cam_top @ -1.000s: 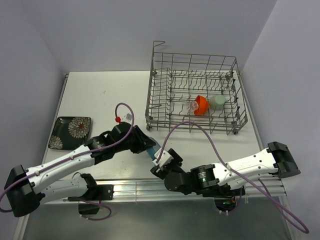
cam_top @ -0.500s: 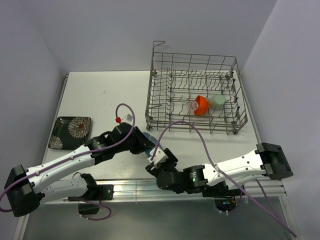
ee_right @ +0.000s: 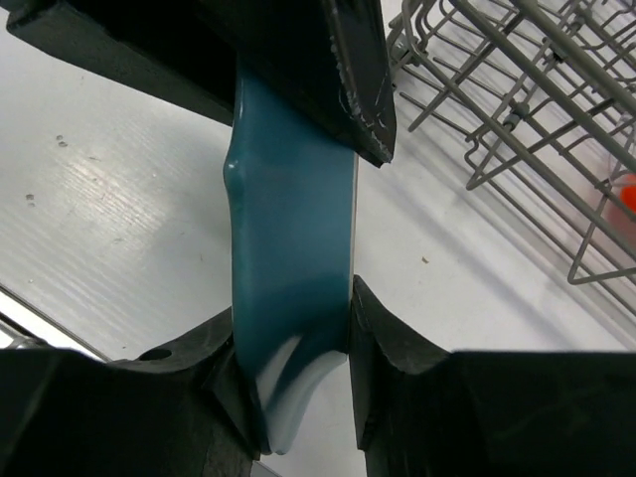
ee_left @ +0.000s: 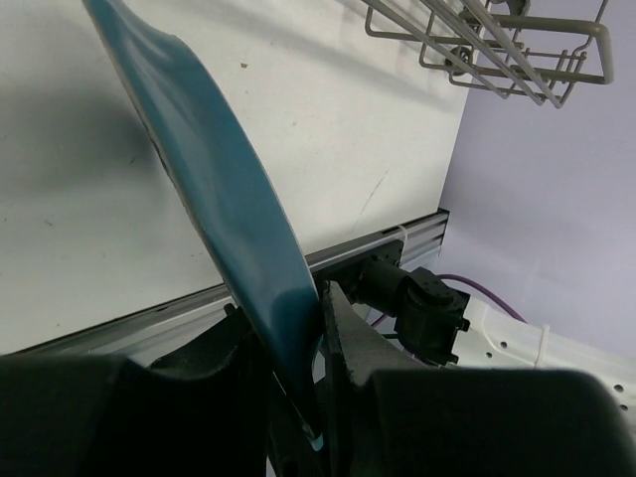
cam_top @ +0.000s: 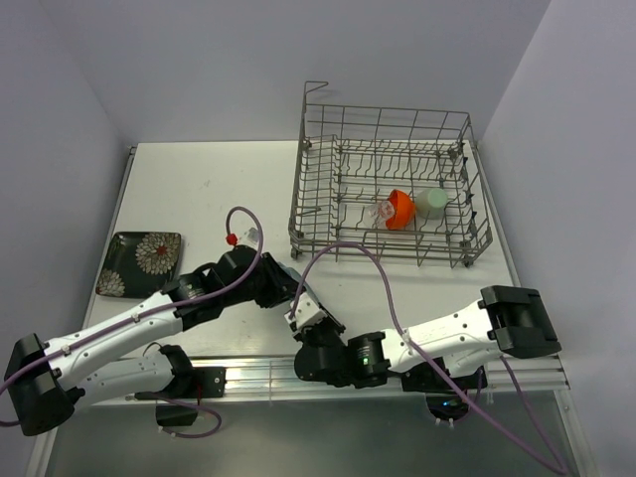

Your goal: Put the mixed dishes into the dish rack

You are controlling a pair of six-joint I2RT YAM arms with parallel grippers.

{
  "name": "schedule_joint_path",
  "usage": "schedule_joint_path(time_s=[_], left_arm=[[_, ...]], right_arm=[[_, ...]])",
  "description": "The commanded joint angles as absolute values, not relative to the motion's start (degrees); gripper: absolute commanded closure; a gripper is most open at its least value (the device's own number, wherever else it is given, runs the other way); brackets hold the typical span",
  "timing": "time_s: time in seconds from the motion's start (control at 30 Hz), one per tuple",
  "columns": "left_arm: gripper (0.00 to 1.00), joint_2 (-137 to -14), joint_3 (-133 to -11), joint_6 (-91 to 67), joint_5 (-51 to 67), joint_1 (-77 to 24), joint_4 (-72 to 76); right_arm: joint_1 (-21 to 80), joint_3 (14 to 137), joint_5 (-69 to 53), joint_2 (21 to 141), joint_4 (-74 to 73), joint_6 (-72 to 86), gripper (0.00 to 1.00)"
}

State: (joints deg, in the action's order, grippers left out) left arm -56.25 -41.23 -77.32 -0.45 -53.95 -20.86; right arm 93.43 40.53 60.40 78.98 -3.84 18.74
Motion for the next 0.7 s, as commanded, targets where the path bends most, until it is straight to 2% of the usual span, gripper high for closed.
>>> schedule_joint_path(time_s=[0.0,0.23,0.27,0.3,0.33,0.43,0.5,0.67], left_arm=[[1.0,-53.26,-41.49,-75.32,5.97,-55.37,-19.34],[0.99,-52.73,-42.1,-74.18,5.71,-55.37,-21.09],[0.93,-52.56,-42.1,-73.92,6.06,-55.37,-20.83],[0.68,-52.3,-41.93,-73.66,6.5,-55.37,-20.48],[0.55,-52.12,-41.92,-73.57,6.94,-55.37,-20.48],[0.31,-50.89,-42.36,-72.78,6.94,-55.37,-22.32],[0.26,-49.75,-42.97,-71.99,7.03,-55.37,-24.42],[0.21,-45.8,-45.35,-70.49,3.09,-55.37,-30.93]], right_arm=[[91.93,42.98,66.88,77.87,-6.23,23.64,1.0],[93.34,45.26,69.78,75.85,-15.09,30.14,1.0],[93.6,45.52,70.05,75.33,-15.99,30.67,1.0],[93.86,46.22,70.4,74.97,-18.0,32.07,1.0],[94.13,46.58,71.27,74.8,-19.24,32.86,1.0],[94.92,48.34,72.41,73.83,-23.89,35.77,1.0],[95.54,49.39,72.95,72.78,-27.14,38.14,1.0],[96.24,49.4,73.83,69.88,-29.79,40.51,1.0]])
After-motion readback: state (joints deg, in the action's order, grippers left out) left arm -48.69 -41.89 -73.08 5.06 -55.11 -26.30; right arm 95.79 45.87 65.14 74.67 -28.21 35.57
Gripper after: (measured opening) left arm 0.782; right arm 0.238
